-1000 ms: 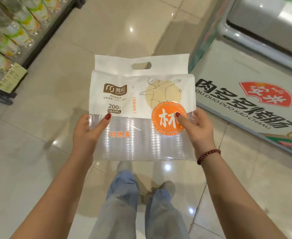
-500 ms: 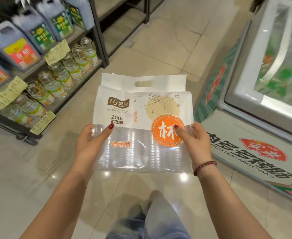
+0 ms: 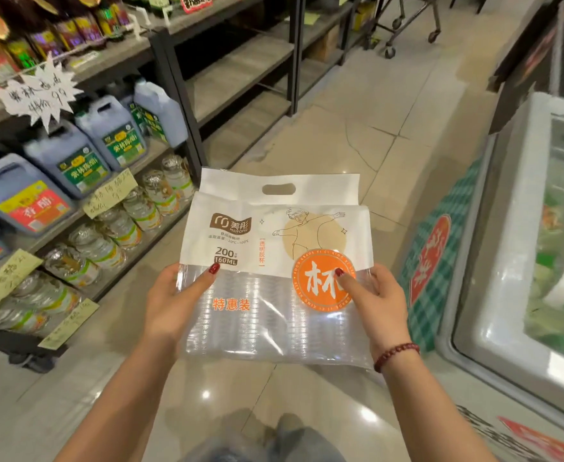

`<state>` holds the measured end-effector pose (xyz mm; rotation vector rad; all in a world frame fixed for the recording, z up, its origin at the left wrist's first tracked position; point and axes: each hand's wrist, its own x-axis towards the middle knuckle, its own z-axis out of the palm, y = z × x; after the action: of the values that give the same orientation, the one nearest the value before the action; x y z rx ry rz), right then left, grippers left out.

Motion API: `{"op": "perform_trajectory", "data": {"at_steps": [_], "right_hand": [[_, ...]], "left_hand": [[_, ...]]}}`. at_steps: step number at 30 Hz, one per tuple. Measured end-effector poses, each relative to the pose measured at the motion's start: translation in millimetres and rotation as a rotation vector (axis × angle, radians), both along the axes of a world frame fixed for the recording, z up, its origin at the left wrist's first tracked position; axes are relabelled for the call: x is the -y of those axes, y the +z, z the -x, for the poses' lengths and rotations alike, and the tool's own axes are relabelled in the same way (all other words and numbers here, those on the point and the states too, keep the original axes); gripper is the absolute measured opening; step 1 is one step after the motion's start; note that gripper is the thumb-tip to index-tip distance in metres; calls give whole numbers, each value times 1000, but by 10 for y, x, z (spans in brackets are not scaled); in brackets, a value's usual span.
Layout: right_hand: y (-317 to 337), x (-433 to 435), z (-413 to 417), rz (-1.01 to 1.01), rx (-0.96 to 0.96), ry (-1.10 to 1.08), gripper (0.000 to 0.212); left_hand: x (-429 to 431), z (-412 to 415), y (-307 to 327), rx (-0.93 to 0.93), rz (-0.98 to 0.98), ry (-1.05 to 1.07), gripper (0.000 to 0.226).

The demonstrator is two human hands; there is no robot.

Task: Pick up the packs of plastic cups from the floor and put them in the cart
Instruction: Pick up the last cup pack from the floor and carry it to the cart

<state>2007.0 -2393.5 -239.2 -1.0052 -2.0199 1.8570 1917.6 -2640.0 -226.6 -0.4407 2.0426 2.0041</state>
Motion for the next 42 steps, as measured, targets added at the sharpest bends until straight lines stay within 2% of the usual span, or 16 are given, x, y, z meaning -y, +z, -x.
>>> {"op": "perform_trajectory", "data": {"at_steps": [6, 12, 19, 22, 25, 35, 42], "right_hand": [[9, -374, 929, -1, 8, -55, 35], [2, -702, 2057, -31, -14, -137, 16], [141, -1094, 3329, -76, 21, -223, 26], [150, -1348, 3735, -74, 28, -257, 30], [151, -1708, 4157, -69, 33, -298, 31], [55, -3281, 5643, -86, -45, -334, 22], [239, -4373, 6475, -86, -32, -380, 28]], "left_hand": [[-431, 990, -17, 6, -12, 17, 31], [-812, 2265, -129, -23, -80, -103, 41], [-1317, 3785, 2, -27, -57, -239, 44], [-1640, 4273, 68, -29, -39, -244, 34], [-2041, 4708, 65, -9, -23, -230, 27], [-3650, 6331, 139, -43, 129, -337, 46], [-4853, 7181, 309, -48, 91, -335, 27]]}}
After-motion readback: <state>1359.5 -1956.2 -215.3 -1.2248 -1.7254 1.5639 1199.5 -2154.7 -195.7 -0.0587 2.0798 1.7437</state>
